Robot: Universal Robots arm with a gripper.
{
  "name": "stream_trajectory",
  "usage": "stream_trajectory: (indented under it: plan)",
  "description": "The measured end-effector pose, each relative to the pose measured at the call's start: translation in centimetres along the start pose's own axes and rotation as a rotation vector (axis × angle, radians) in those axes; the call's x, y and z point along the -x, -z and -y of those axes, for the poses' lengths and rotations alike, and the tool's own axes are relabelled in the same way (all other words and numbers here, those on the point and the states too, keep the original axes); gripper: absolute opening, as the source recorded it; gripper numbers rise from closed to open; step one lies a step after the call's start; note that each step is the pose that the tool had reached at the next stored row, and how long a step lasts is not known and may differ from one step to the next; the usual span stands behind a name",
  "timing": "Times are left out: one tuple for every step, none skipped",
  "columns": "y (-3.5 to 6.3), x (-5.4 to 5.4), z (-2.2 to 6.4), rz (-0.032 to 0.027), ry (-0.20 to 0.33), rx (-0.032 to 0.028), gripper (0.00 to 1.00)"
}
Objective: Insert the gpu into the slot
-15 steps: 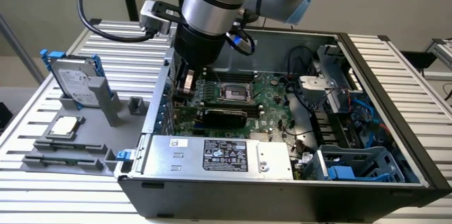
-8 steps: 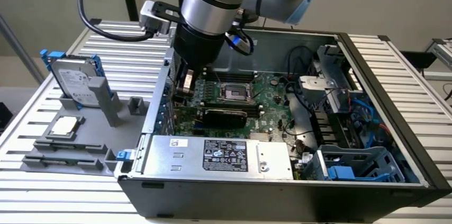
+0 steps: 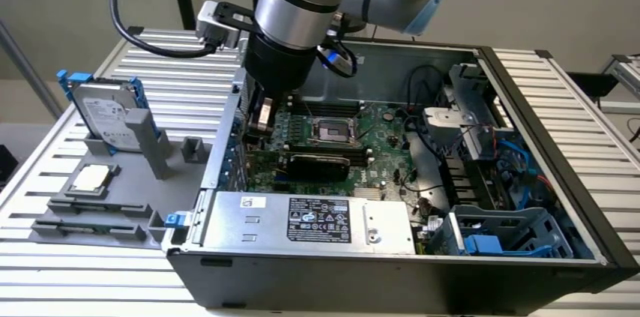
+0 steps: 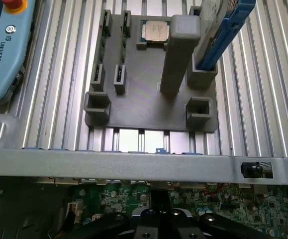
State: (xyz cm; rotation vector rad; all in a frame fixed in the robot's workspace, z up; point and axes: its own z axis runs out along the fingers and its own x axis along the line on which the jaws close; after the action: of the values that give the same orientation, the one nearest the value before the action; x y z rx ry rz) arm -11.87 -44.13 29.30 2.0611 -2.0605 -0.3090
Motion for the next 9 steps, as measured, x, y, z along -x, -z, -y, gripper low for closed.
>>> stream_trajectory:
  plan:
    - [-0.01, 0.05, -0.01, 0.0, 0.0, 0.0001, 0.11]
    - [-0.01, 0.12, -0.02, 0.0, 0.0, 0.0005, 0.11]
    - [-0.01, 0.18, -0.03, -0.0001, 0.0, 0.001, 0.11]
    - [-0.01, 0.24, -0.05, -0.0002, 0.0, 0.0017, 0.11]
    - [-0.02, 0.3, -0.05, -0.0004, 0.0, 0.0017, 0.11]
    - [-0.02, 0.34, -0.06, -0.0007, 0.0, 0.002, 0.11]
    - [-0.02, 0.38, -0.06, -0.001, 0.0, 0.0026, 0.11]
    - [-0.02, 0.42, -0.07, -0.0012, 0.0, 0.0034, 0.11]
    - [-0.03, 0.44, -0.07, -0.0013, 0.0, 0.0041, 0.11]
